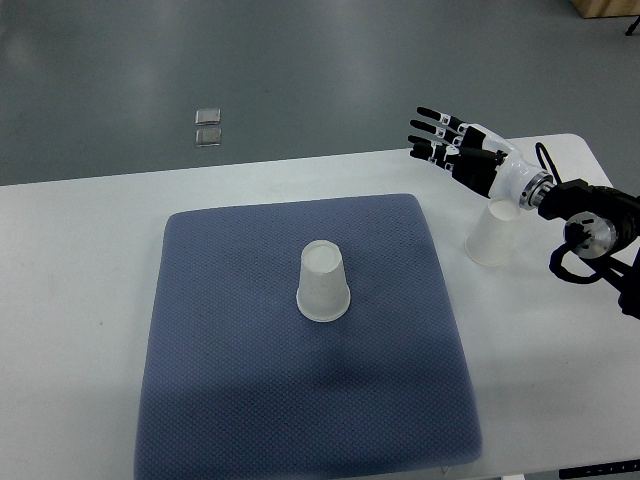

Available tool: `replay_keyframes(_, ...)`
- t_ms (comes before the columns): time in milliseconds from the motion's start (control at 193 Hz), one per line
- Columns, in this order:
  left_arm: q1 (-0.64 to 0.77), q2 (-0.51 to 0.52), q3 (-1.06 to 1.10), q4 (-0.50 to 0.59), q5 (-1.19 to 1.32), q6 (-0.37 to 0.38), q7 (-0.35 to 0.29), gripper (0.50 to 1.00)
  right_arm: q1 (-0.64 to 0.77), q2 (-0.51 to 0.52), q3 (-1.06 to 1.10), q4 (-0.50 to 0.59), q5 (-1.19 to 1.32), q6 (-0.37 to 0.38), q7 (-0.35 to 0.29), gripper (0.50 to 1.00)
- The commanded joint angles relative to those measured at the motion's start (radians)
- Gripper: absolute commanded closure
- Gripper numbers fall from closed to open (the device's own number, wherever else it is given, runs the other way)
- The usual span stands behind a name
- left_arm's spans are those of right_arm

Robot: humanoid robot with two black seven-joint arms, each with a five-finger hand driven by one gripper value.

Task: Stack paper cups

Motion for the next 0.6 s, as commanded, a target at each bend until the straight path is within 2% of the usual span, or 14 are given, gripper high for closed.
replay_keyframes(0, 0.0, 0.0, 0.0, 0.0, 0.0, 0.002, -0.002, 0.5, -0.002, 0.0, 0.0, 0.0, 0.0, 0.0, 0.001, 0.576)
replay_keyframes(238, 0.0, 0.0, 0.001, 0.0, 0.0, 0.002, -0.005, 0.5, 0.005, 0.0, -0.002, 0.003, 0.0, 0.0, -0.003, 0.576)
replay_keyframes(388, 0.0, 0.0, 0.0, 0.0, 0.0, 0.002, -0.005, 0.5, 0.032, -0.035, -0.046, 0.012, -0.023, 0.001, -0.006, 0.576)
replay_keyframes(596, 0.0, 0.0, -0.006, -0.002, 0.0, 0.002, -0.006, 0.5, 0.282, -0.208, -0.405, 0.118, -0.032, 0.015, -0.007, 0.576)
